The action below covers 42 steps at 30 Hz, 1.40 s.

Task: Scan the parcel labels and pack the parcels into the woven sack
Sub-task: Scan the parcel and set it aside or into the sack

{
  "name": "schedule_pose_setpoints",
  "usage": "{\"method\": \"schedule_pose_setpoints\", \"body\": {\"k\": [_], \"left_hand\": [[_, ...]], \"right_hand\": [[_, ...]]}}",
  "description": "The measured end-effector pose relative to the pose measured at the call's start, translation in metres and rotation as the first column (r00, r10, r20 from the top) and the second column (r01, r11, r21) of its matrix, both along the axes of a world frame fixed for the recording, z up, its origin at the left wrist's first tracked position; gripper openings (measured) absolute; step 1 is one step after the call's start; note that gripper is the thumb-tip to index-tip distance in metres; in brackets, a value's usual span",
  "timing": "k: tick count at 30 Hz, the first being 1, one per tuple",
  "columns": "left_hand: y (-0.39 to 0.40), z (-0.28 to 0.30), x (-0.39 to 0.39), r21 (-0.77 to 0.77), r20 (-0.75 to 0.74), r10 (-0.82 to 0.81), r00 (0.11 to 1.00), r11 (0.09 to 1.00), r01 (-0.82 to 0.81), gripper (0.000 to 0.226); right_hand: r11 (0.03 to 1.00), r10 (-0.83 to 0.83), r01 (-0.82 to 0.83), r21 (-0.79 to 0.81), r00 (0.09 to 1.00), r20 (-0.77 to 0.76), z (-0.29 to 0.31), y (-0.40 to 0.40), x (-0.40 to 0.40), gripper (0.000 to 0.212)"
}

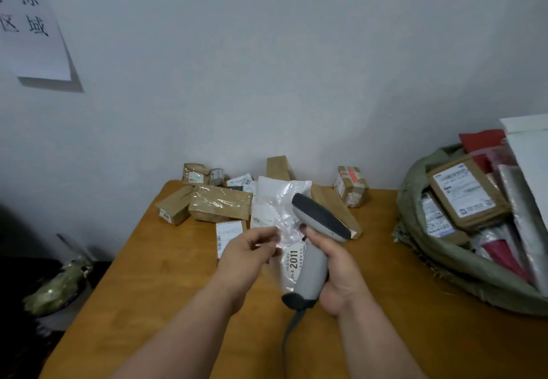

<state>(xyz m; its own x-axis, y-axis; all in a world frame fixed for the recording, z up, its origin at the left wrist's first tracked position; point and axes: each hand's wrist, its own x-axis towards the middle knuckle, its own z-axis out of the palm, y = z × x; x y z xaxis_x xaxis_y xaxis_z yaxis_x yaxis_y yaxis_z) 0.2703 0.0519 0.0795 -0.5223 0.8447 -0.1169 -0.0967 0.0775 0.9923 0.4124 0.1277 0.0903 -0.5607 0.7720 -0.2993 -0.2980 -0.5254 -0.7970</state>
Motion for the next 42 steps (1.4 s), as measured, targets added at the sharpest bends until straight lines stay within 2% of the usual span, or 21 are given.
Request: {"method": "schedule_pose_setpoints", "body": {"k": [2,4,7,8,11,13,15,18,22,25,31,37,42], "left_hand": [[-0.006,0.000,-0.004,-0.004,-0.072,0.165,0.984,0.986,-0.166,0.039],[-0.011,-0.003,-0.009,-0.056,-0.121,0.248,0.961,0.965,-0.256,0.057],[-0.020,-0.009,-0.011,-0.153,-0.014,0.199,0.980,0.968,-0.199,0.083],[-0.022,-0.013,-0.012,-0.163,0.047,0.159,0.986,0.975,-0.150,0.079],[-0.024,-0.023,-0.015,-0.144,0.180,0.099,0.979,0.987,-0.073,0.043],[-0.024,-0.029,-0.015,-0.123,0.259,0.148,0.954,0.985,-0.120,0.027],[-0.023,-0.033,-0.013,-0.106,0.297,0.218,0.930,0.975,-0.195,0.021],[-0.019,-0.037,-0.011,-0.130,0.279,0.351,0.894,0.936,-0.327,0.021],[-0.013,-0.034,-0.009,-0.117,0.264,0.431,0.863,0.902,-0.415,0.019],[-0.011,-0.030,-0.008,-0.104,0.257,0.456,0.852,0.890,-0.444,0.022],[-0.009,-0.028,-0.007,-0.072,0.230,0.460,0.858,0.887,-0.456,0.021],[-0.005,-0.032,-0.009,-0.047,0.217,0.476,0.852,0.877,-0.478,0.020],[-0.003,-0.037,-0.008,-0.047,0.205,0.478,0.854,0.877,-0.479,0.018]], "right_hand": [[0.999,0.023,-0.024,-0.031,0.999,-0.031,0.002,-0.001,0.004,0.044],[0.997,0.043,-0.047,-0.061,0.996,-0.072,0.002,0.000,0.009,0.040],[0.991,0.068,-0.081,-0.103,0.990,-0.127,0.003,0.002,0.019,0.037],[0.990,0.075,-0.090,-0.113,0.988,-0.132,0.003,0.002,0.021,0.038],[0.986,0.112,-0.124,-0.113,0.987,-0.112,0.001,0.005,0.029,0.037],[0.990,0.105,-0.110,-0.092,0.993,-0.055,0.003,0.008,0.032,0.028],[0.997,0.054,-0.052,-0.058,0.998,0.026,0.006,0.009,0.034,0.027],[0.996,-0.082,0.071,0.062,0.978,0.191,0.005,0.010,0.037,0.023],[0.979,-0.161,0.109,0.175,0.932,0.324,0.000,0.012,0.037,0.023],[0.974,-0.148,0.072,0.214,0.921,0.362,-0.002,0.013,0.037,0.018],[0.965,-0.072,-0.036,0.260,0.917,0.392,-0.005,0.011,0.038,0.024],[0.936,0.020,-0.168,0.310,0.903,0.429,0.001,0.002,0.036,0.049],[0.908,0.066,-0.228,0.352,0.906,0.417,0.005,-0.007,0.030,0.039]]}}
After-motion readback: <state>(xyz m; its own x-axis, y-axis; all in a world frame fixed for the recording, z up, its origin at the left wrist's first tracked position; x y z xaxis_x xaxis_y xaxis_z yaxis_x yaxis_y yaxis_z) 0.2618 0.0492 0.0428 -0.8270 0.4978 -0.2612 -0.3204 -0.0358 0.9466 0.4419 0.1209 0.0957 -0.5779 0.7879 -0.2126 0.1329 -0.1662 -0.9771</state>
